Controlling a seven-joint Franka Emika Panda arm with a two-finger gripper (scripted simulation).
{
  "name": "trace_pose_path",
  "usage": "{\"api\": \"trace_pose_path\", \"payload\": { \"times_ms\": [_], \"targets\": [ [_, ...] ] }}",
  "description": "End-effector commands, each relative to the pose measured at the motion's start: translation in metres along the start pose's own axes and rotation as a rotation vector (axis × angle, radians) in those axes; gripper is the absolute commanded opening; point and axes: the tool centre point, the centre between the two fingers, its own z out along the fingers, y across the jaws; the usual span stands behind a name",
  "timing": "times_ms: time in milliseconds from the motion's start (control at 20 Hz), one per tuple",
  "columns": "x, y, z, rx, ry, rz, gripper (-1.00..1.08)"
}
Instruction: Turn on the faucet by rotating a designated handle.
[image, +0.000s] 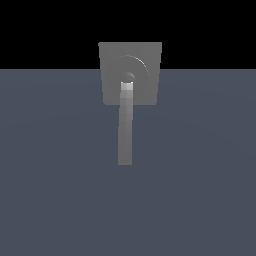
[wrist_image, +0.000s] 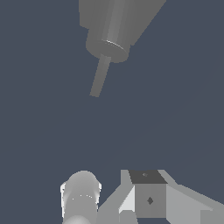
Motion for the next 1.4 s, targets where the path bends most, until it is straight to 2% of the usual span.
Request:
{"api": "trace_pose_path", "payload": {
  "times_ms": [0, 350, 700, 900, 1050, 1350],
  "targets": [
    [0.002, 0.002, -0.007, -0.093, 0.020, -0.058, -1.00],
    [0.009, 0.004, -0.035, -0.422, 0.042, -0.263, -1.00],
    [0.020, -0.006, -0.067, -0.765, -0.013, -0.477, -1.00],
    [0.027, -0.019, -0.085, -0.960, -0.082, -0.600, -1.00],
    [0.034, -0.032, -0.097, -1.103, -0.153, -0.693, -1.00],
    [0.050, -0.065, -0.114, -1.375, -0.346, -0.876, -1.00]
  ]
}}
